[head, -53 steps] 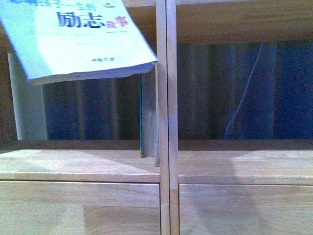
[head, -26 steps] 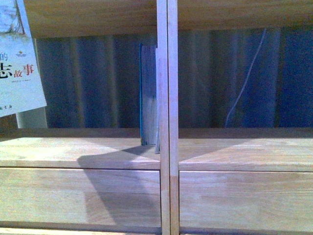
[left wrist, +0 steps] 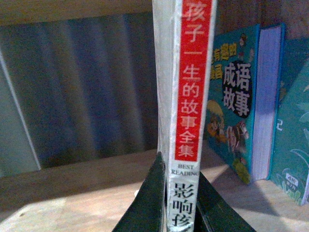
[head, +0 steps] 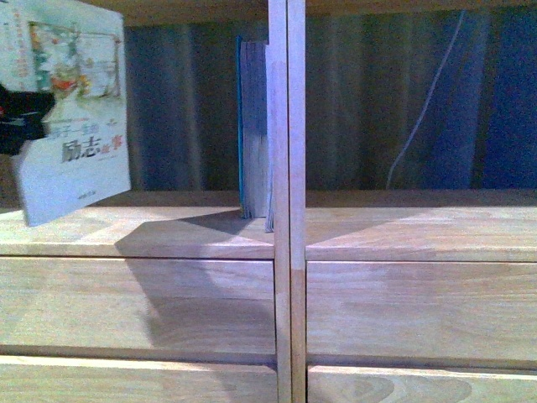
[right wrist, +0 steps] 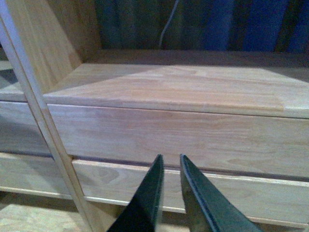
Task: Organize books on shelf
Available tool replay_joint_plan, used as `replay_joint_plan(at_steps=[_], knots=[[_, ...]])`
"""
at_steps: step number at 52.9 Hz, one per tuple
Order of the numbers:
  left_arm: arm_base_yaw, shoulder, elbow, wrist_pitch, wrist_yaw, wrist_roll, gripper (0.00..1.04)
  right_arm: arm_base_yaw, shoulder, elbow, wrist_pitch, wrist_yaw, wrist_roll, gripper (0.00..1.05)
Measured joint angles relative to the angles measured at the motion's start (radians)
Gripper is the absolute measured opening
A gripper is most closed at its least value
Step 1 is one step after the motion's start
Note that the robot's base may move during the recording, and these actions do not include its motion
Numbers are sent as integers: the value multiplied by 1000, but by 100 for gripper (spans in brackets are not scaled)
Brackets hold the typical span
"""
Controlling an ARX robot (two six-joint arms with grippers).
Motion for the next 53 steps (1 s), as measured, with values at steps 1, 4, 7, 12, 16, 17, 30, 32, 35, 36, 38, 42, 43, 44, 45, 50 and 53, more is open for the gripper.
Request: replay_joint_plan(at_steps=[1,4,7,12,16,17,30,32,35,36,38,42,43,44,45,50,53], knots=[[-11,15,12,1,-4,0,7,6,-9,-9,1,5,0,8],[-41,52,58,5,-19,2,7,22,-34,-36,1,21,-3,3],[-73,112,121,2,-46,11,7,39,-63,-64,1,37,-4,3],[-101,183,185,-18,-88,23,7,71,-98,-90,-4,79,-5,3],[-117,238,231,-40,-121,23,7,132,-125,-106,-10,140,-4,3],[-122,256,247,-47,-134,23,7,137,-129,-109,-11,138,-5,3],[-187,392,390,-83,-213,31,7,154,-205,-155,-43,148,-5,3],[-198,402,405,-87,-217,35,7,154,-219,-162,-51,149,-5,3],[-217,420,430,-94,-222,45,7,154,-234,-167,-58,148,-5,3],[-223,427,440,-97,-225,49,7,154,-241,-169,-63,149,-5,3],[-233,436,454,-103,-231,56,7,154,-250,-172,-69,149,-5,3],[-247,452,483,-118,-245,68,7,154,-275,-181,-82,149,-5,3],[-251,458,493,-123,-250,71,7,154,-278,-183,-84,149,-5,3],[-253,463,504,-128,-254,73,7,154,-284,-186,-89,149,-5,3],[-255,465,509,-130,-255,74,7,154,-287,-187,-91,149,-5,3],[-262,489,549,-154,-277,79,7,154,-312,-196,-108,149,-5,3],[-266,504,579,-170,-292,78,7,154,-329,-201,-121,149,-5,3]])
